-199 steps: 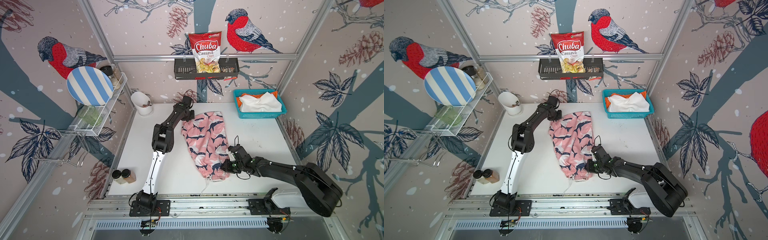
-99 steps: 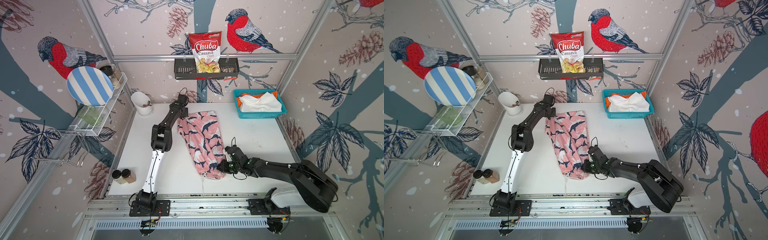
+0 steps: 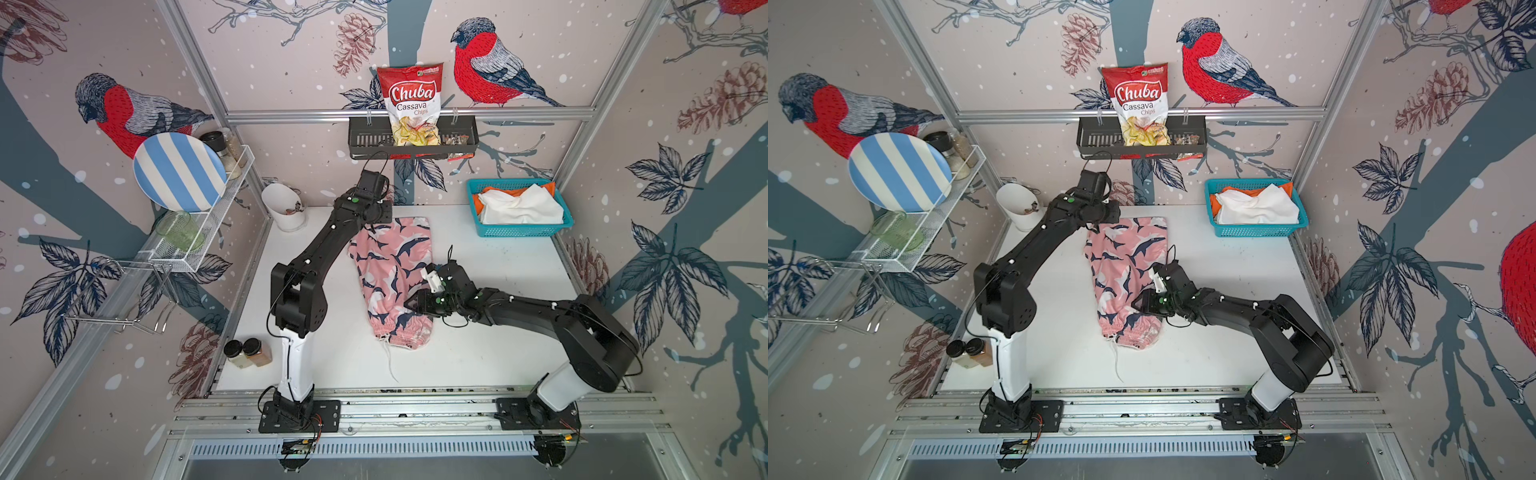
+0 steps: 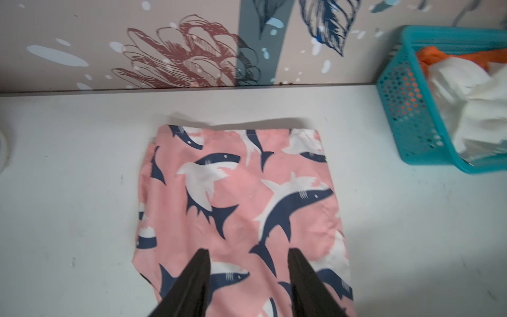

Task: Roll up the shorts
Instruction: Roll the shorts at the center of the board.

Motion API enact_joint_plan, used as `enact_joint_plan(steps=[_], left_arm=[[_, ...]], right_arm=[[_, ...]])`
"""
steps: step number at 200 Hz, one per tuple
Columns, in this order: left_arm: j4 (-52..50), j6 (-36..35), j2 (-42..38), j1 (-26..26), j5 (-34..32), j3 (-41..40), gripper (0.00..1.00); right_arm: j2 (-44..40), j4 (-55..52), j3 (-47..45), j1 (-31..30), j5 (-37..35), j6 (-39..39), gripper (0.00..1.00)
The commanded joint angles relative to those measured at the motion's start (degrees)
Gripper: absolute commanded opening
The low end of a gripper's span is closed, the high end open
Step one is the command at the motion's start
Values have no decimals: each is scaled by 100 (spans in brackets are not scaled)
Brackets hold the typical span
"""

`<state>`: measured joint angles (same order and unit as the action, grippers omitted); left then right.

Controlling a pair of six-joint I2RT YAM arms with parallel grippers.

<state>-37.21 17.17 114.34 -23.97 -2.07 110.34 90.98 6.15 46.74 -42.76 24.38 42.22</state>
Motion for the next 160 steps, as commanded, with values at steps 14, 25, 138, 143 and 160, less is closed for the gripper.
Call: enact_joint_plan(steps=[14, 25, 138, 143, 160], left_arm=[[687, 588, -1362, -321, 552, -2424, 43], [843, 738, -1728, -457, 679, -3096, 40], [1952, 1562, -2471, -1237, 655, -6677, 22], [1969, 1571, -2435, -1233, 629, -6720, 21], [2009, 1596, -2311, -1233, 519, -6835, 18]], right_arm=[[-346, -1211, 229, 337, -667, -1852, 64], [-392, -1537, 312, 438, -821, -2323, 64], [-753, -1256, -524, -1413, -3215, -6214, 93], [-722, -1224, -568, -1534, -3299, -6318, 94], [-647, -1110, -719, -1832, -3497, -6632, 96]])
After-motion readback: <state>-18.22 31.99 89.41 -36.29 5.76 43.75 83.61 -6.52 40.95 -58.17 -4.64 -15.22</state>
